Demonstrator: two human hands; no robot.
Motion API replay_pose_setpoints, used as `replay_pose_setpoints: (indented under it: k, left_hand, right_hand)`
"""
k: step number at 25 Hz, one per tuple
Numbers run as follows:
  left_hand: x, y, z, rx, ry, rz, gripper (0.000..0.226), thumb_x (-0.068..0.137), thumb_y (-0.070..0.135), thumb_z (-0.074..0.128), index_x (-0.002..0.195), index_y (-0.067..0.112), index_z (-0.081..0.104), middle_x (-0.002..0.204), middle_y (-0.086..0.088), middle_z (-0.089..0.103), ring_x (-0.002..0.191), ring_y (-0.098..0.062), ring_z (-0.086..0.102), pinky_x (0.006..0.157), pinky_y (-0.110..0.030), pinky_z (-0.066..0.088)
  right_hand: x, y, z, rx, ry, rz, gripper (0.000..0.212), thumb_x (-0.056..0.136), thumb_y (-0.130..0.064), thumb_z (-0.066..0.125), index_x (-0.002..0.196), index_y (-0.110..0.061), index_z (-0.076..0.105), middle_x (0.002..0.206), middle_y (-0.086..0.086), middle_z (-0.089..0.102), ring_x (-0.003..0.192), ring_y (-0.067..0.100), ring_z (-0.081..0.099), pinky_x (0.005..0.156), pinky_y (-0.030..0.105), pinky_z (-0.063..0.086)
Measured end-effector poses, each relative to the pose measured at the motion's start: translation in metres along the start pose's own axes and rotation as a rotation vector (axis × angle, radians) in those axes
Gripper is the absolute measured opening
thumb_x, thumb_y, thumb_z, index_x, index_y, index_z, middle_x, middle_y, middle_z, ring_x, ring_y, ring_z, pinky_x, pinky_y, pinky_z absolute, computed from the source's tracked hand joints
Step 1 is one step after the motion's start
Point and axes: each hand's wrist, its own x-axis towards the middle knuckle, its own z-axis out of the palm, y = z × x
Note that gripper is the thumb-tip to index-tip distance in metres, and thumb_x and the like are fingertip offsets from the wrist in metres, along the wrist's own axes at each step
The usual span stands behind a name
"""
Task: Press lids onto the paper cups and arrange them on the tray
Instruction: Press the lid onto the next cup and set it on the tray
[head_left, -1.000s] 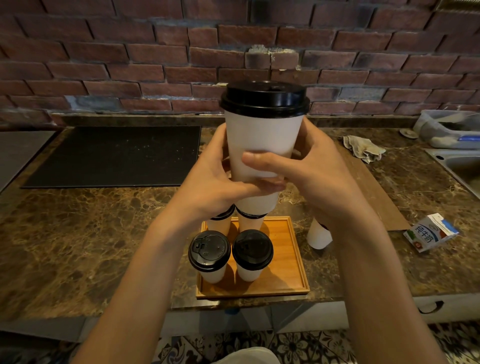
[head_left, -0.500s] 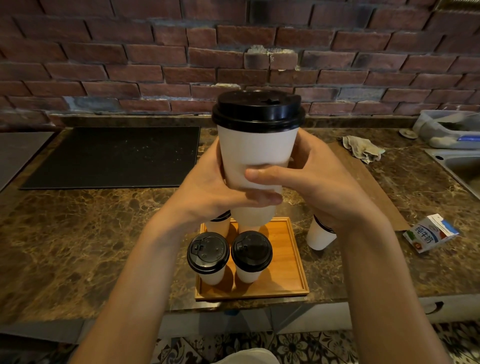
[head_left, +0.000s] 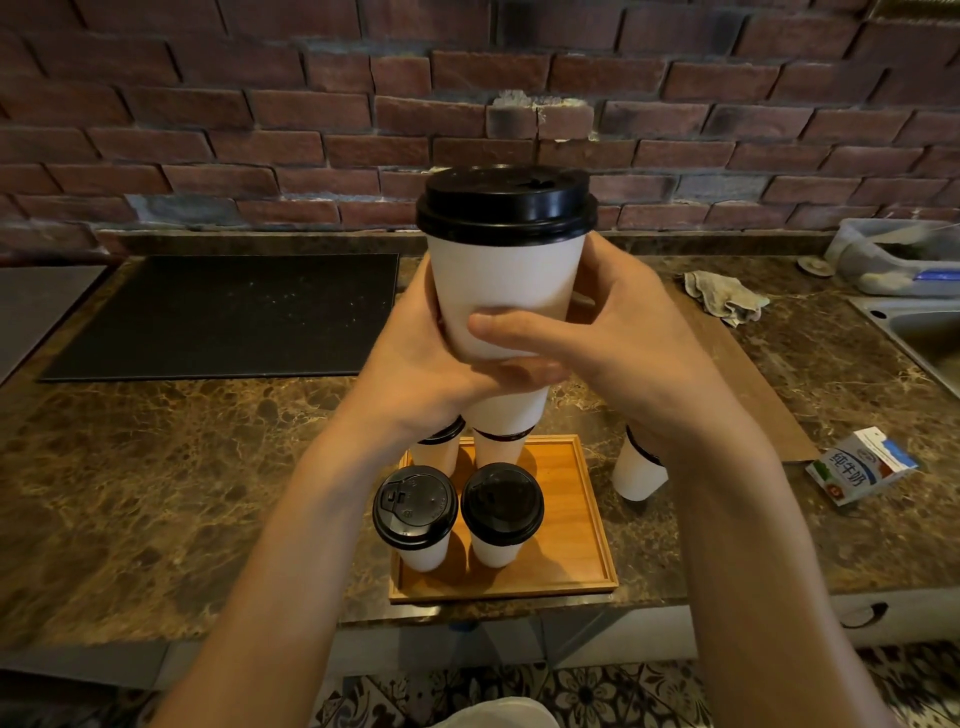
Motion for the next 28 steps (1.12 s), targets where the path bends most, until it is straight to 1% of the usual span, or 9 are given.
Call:
replay_pose_setpoints:
  k: [2, 4, 6, 10, 15, 18, 20, 24, 28]
  left_hand:
    - [0.000, -0.002, 0.002, 0.005, 0.007, 0.014, 0.087, 0.056, 0.018, 0.080, 0.132, 0.011, 0.039, 0.117, 0.009, 0.058, 0.108, 0.005, 0.058, 0.081, -0.008, 0.047]
    - [0.002, -0.005, 0.004, 0.002, 0.017, 0.018, 0.088, 0.056, 0.023, 0.080, 0.133, 0.013, 0.039, 0.119, 0.010, 0.057, 0.111, 0.002, 0.058, 0.084, -0.011, 0.048]
    - [0.002, -0.009, 0.006, -0.006, 0.040, 0.017, 0.089, 0.055, 0.026, 0.080, 0.133, 0.017, 0.039, 0.120, 0.010, 0.057, 0.113, 0.000, 0.057, 0.085, -0.013, 0.049]
    - [0.003, -0.015, 0.008, -0.009, 0.042, 0.025, 0.088, 0.058, 0.022, 0.081, 0.134, 0.017, 0.037, 0.123, 0.006, 0.056, 0.115, -0.003, 0.057, 0.084, -0.013, 0.049]
    - [0.004, -0.018, 0.004, 0.033, 0.019, 0.016, 0.090, 0.061, 0.008, 0.084, 0.136, 0.020, 0.034, 0.121, 0.012, 0.054, 0.112, 0.007, 0.055, 0.082, -0.006, 0.046]
    - [0.004, -0.018, 0.003, 0.050, 0.003, 0.024, 0.092, 0.060, 0.014, 0.085, 0.136, 0.023, 0.033, 0.119, 0.016, 0.054, 0.112, 0.011, 0.053, 0.081, -0.004, 0.045]
    - [0.004, -0.019, 0.004, 0.038, -0.011, 0.023, 0.092, 0.059, 0.019, 0.083, 0.136, 0.023, 0.033, 0.119, 0.016, 0.054, 0.112, 0.010, 0.053, 0.082, -0.005, 0.045]
    - [0.004, -0.017, 0.004, 0.024, -0.037, 0.008, 0.092, 0.059, 0.016, 0.082, 0.135, 0.025, 0.032, 0.117, 0.022, 0.055, 0.113, 0.011, 0.053, 0.083, -0.006, 0.045]
    - [0.001, -0.014, -0.002, -0.009, -0.099, -0.017, 0.101, 0.059, 0.019, 0.086, 0.141, 0.024, 0.028, 0.124, 0.022, 0.057, 0.119, 0.002, 0.053, 0.088, -0.014, 0.048]
  right_hand:
    - [0.000, 0.002, 0.002, 0.010, 0.023, 0.007, 0.070, 0.069, -0.031, 0.084, 0.131, -0.024, 0.052, 0.118, -0.011, 0.064, 0.108, 0.001, 0.060, 0.086, 0.022, 0.056]
    - [0.000, 0.004, 0.005, 0.039, 0.048, 0.016, 0.069, 0.069, -0.029, 0.084, 0.130, -0.025, 0.052, 0.117, -0.011, 0.064, 0.107, 0.002, 0.061, 0.086, 0.025, 0.057]
    - [-0.001, 0.007, 0.008, 0.044, 0.075, 0.021, 0.070, 0.068, -0.029, 0.085, 0.130, -0.024, 0.052, 0.117, -0.010, 0.064, 0.107, 0.002, 0.061, 0.086, 0.026, 0.057]
    - [-0.001, 0.010, 0.012, 0.007, 0.100, 0.031, 0.071, 0.068, -0.031, 0.085, 0.130, -0.023, 0.052, 0.117, -0.010, 0.063, 0.107, 0.001, 0.060, 0.086, 0.026, 0.056]
    - [-0.001, 0.011, 0.009, 0.024, 0.112, 0.025, 0.073, 0.068, -0.029, 0.086, 0.132, -0.021, 0.052, 0.121, -0.008, 0.063, 0.111, 0.005, 0.059, 0.090, 0.033, 0.057]
    - [-0.002, 0.011, 0.008, 0.024, 0.113, 0.020, 0.073, 0.068, -0.029, 0.086, 0.132, -0.021, 0.052, 0.121, -0.007, 0.063, 0.112, 0.006, 0.060, 0.091, 0.035, 0.056]
    - [-0.002, 0.011, 0.008, 0.024, 0.114, 0.021, 0.073, 0.068, -0.028, 0.086, 0.131, -0.021, 0.052, 0.120, -0.007, 0.063, 0.111, 0.006, 0.060, 0.091, 0.035, 0.057]
    - [-0.001, 0.014, 0.008, 0.014, 0.117, 0.005, 0.073, 0.067, -0.029, 0.086, 0.131, -0.021, 0.052, 0.120, -0.008, 0.063, 0.111, 0.005, 0.060, 0.091, 0.033, 0.057]
    - [0.000, 0.016, 0.005, 0.009, 0.121, -0.039, 0.073, 0.064, -0.032, 0.087, 0.129, -0.025, 0.054, 0.117, -0.013, 0.064, 0.109, -0.003, 0.058, 0.087, 0.017, 0.054]
